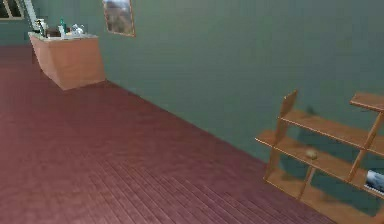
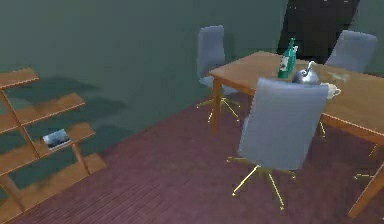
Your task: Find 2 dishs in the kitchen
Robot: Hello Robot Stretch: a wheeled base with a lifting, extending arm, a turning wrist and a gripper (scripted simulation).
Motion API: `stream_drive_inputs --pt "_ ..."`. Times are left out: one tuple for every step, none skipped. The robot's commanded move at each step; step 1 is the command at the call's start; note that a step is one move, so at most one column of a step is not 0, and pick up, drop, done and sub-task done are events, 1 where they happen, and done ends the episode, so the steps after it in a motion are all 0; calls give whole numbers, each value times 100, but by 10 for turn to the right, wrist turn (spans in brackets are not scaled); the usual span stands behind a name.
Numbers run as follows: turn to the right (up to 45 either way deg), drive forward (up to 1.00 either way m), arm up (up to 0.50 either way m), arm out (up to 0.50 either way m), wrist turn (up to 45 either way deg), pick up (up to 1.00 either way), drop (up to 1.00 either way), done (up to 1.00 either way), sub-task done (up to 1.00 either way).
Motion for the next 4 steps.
stream_drive_inputs --pt "-420 0 0 0 0 0 0 0 0" --pt "0 100 0 0 0 0 0 0 0" --pt "0 100 0 0 0 0 0 0 0" --pt "0 100 0 0 0 0 0 0 0"
